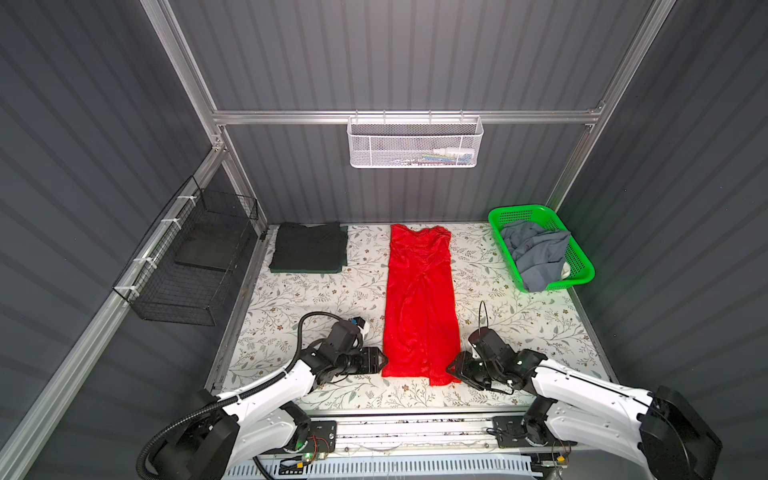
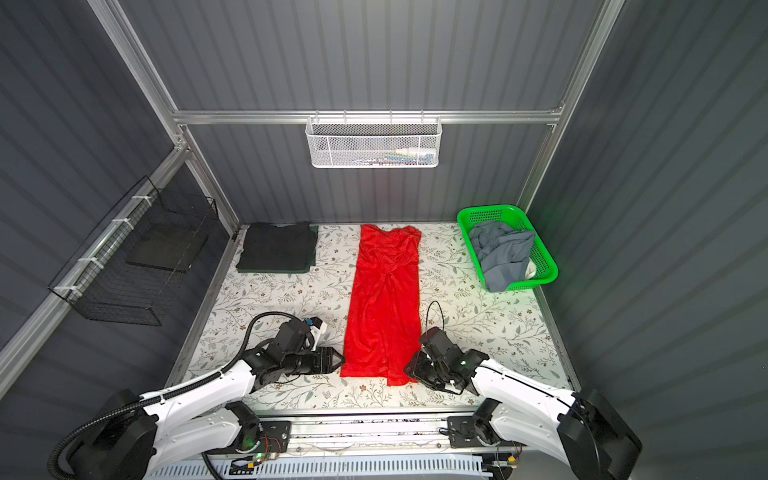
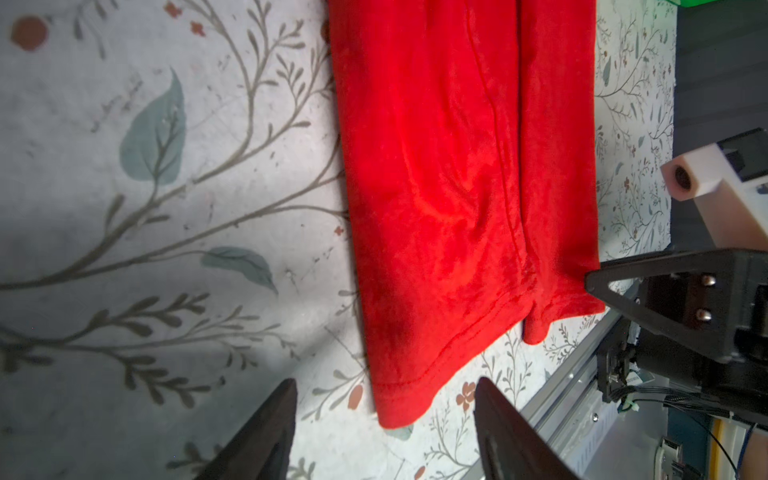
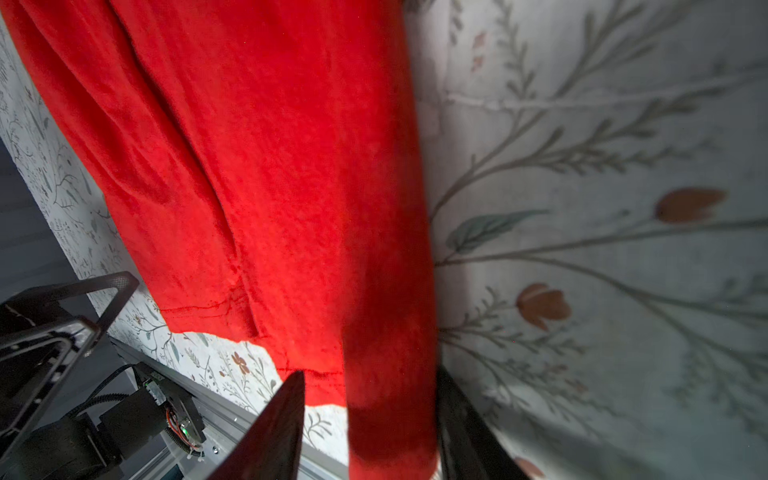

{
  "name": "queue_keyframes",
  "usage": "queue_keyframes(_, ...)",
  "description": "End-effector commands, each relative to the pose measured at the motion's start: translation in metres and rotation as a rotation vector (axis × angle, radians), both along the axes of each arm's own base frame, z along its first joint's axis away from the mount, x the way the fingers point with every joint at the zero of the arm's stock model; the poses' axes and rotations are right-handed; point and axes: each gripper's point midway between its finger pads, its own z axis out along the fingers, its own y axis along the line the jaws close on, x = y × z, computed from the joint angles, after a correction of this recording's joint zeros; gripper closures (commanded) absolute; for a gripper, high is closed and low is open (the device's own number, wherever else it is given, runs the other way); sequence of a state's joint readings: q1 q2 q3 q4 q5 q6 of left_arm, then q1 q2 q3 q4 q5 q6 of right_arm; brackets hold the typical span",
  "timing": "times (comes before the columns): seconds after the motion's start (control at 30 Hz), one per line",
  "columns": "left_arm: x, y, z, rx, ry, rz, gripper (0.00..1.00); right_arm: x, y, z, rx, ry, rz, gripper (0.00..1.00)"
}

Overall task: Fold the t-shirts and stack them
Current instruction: 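Move both grippers to the red shirt's near hem and grip it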

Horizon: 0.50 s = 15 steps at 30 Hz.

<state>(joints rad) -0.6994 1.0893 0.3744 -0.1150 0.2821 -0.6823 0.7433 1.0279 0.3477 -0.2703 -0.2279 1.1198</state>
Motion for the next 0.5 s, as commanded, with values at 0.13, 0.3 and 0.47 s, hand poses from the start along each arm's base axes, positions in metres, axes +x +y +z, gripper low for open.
queue_keyframes(0.13, -0.012, -0.008, -0.016, 0.028, 0.048, -0.021, 0.37, -0.015, -0.013, -0.025, -0.084, 0.086, -0.006, 0.59)
queue_keyframes(0.3, -0.026, -0.019, -0.031, 0.043, 0.075, -0.078, 0.42, -0.015, -0.014, -0.025, -0.088, 0.079, -0.006, 0.72)
queue_keyframes(0.47, -0.046, -0.013, -0.053, 0.074, 0.159, -0.102, 0.70, -0.014, -0.015, -0.019, -0.090, 0.055, 0.013, 0.92)
